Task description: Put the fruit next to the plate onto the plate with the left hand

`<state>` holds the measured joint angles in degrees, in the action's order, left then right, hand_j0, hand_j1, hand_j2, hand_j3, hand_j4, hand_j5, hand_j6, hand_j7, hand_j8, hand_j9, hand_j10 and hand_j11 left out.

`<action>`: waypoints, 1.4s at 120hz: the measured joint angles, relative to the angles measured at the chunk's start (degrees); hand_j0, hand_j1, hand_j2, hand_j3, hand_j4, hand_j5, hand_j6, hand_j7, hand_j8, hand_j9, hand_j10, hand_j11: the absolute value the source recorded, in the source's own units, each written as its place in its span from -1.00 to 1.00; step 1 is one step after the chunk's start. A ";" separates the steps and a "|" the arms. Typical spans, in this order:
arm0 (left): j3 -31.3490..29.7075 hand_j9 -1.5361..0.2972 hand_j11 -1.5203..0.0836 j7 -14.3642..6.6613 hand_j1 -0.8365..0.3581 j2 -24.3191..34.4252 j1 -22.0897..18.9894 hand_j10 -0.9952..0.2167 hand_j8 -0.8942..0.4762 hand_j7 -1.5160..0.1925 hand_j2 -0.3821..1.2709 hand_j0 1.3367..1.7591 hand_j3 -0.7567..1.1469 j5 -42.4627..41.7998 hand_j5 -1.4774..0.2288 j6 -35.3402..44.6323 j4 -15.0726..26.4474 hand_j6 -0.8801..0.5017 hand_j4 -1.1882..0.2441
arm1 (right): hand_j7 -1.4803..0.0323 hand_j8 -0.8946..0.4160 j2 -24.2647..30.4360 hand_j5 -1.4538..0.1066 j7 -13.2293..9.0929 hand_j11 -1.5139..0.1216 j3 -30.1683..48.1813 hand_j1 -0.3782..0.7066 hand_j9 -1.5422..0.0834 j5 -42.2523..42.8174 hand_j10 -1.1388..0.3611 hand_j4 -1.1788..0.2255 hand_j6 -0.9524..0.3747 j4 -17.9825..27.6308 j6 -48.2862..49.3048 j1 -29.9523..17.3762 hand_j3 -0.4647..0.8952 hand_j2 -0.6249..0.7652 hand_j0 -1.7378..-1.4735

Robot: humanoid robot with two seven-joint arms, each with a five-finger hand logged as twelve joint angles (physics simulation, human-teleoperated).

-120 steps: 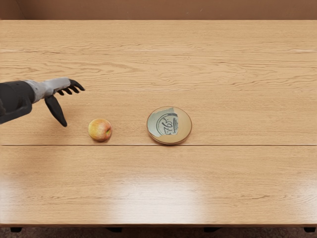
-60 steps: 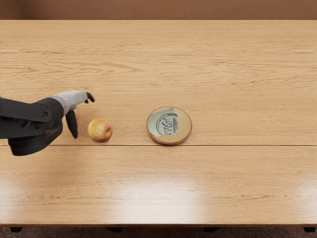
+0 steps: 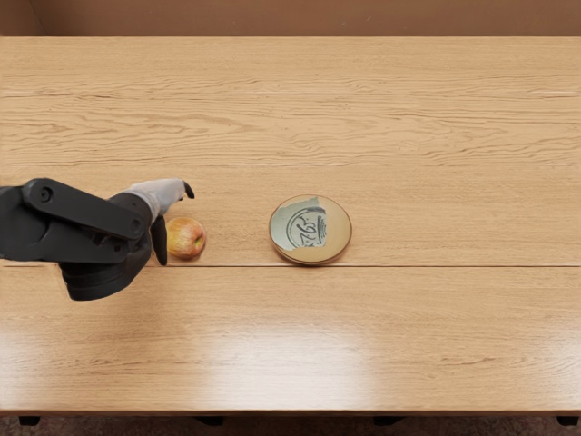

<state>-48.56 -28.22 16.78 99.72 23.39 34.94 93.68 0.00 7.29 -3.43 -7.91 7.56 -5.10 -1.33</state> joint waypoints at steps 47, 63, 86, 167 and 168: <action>-1.55 0.31 0.48 -1.16 0.47 -6.25 1.01 0.22 -0.07 0.39 -0.47 0.52 -0.20 -6.08 0.34 0.06 -1.80 -0.10 0.30 | 0.90 0.31 0.00 0.81 0.00 0.80 0.00 -0.87 0.84 -0.01 0.47 0.63 0.38 0.00 0.00 0.01 -0.32 -0.11 -0.40; -1.63 0.21 0.36 -2.69 0.32 -8.68 1.01 0.10 -0.18 0.27 -0.46 0.52 -0.20 -6.21 0.23 0.06 -2.78 -0.21 0.20 | 0.90 0.31 0.00 0.81 0.00 0.80 0.00 -0.87 0.84 0.00 0.47 0.63 0.38 0.00 0.00 0.01 -0.32 -0.11 -0.40; -1.96 0.06 0.19 -3.30 0.14 -9.30 0.74 -0.07 -0.32 0.11 -0.42 0.52 -0.20 -6.25 0.07 0.05 -3.90 -0.35 0.06 | 0.90 0.31 0.00 0.81 0.00 0.80 0.00 -0.87 0.84 0.00 0.47 0.63 0.38 0.00 0.00 0.01 -0.32 -0.11 -0.40; -0.25 -0.46 -0.37 -3.27 -0.01 -9.22 6.65 -0.39 -0.22 -0.43 0.08 0.50 -0.20 -9.01 -0.48 -2.63 -5.19 -0.21 -0.08 | 0.90 0.31 0.00 0.81 0.00 0.80 0.00 -0.87 0.84 0.00 0.47 0.63 0.38 0.00 0.00 0.01 -0.32 -0.11 -0.40; -0.08 -0.46 -0.37 -3.27 -0.01 -9.22 6.80 -0.39 -0.22 -0.43 0.08 0.50 -0.20 -9.14 -0.48 -2.90 -5.18 -0.21 -0.08 | 0.90 0.31 0.00 0.81 0.00 0.80 0.00 -0.87 0.84 0.00 0.47 0.63 0.38 0.00 0.00 0.01 -0.32 -0.11 -0.40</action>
<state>-48.64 -31.50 7.56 106.52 14.25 32.04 88.50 0.00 7.29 -3.43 -7.91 7.56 -5.10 -1.32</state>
